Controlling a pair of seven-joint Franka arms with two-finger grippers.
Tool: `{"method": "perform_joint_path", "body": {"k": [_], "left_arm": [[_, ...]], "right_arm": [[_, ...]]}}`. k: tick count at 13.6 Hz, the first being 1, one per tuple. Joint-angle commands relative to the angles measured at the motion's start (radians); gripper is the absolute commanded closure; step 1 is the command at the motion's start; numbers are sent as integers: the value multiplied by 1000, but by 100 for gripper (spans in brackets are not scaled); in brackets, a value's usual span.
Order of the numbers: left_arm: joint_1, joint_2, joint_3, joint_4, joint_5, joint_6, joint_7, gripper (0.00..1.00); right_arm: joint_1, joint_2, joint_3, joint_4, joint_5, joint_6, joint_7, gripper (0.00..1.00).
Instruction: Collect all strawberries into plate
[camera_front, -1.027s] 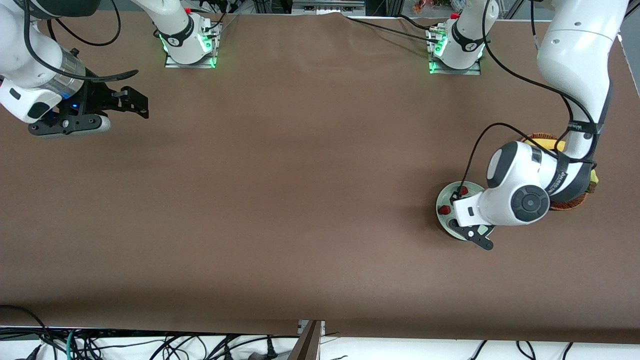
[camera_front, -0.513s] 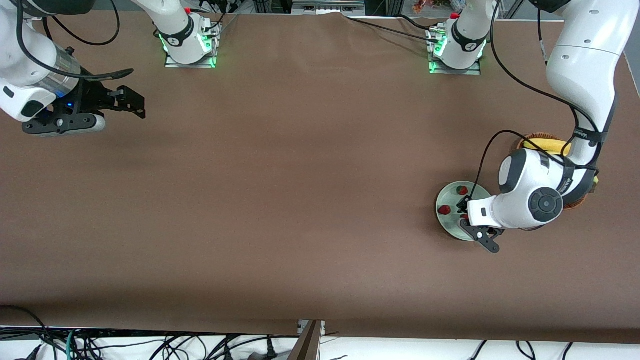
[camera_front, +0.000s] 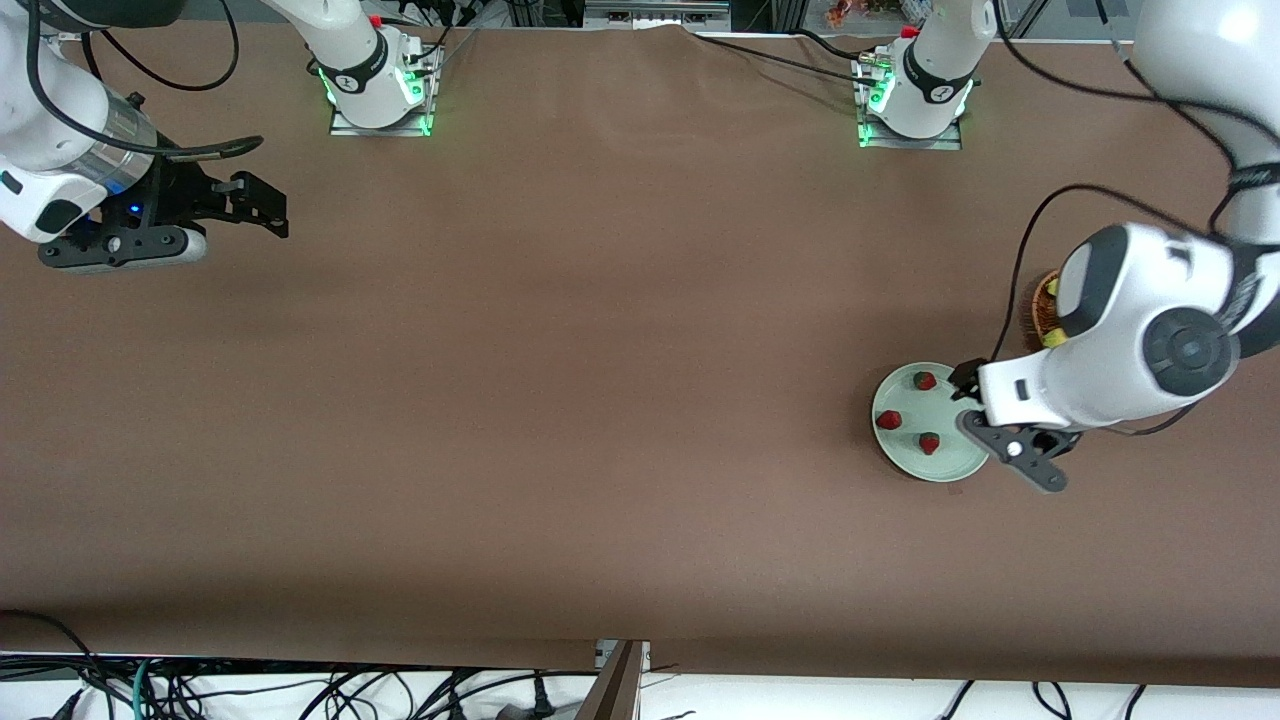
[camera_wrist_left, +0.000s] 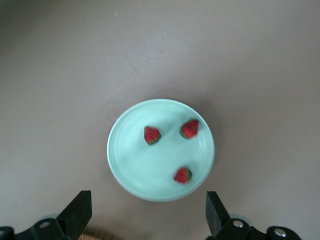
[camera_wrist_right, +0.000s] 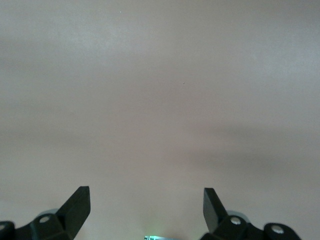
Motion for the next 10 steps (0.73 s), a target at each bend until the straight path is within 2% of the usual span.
{"method": "perform_joint_path", "body": {"k": [1, 3, 5, 7, 9, 10], "left_arm": [[-5, -14, 0, 127, -21, -163, -40, 0], [-2, -47, 3, 188, -29, -275, -42, 0], [-11, -148, 23, 166, -64, -306, -56, 0], [-101, -277, 186, 40, -139, -288, -169, 0], [-138, -413, 271, -171, -199, -134, -214, 0], [-194, -460, 332, -243, -216, -80, -224, 0]], "right_arm": [[-12, -7, 7, 8, 0, -5, -13, 0], [-12, -10, 7, 8, -5, -5, -13, 0], [-12, -10, 7, 8, -5, -7, -13, 0], [-12, -10, 7, 8, -5, -5, -13, 0], [-12, -10, 7, 8, -5, -7, -13, 0], [-12, -10, 7, 8, -5, -7, -13, 0]]}}
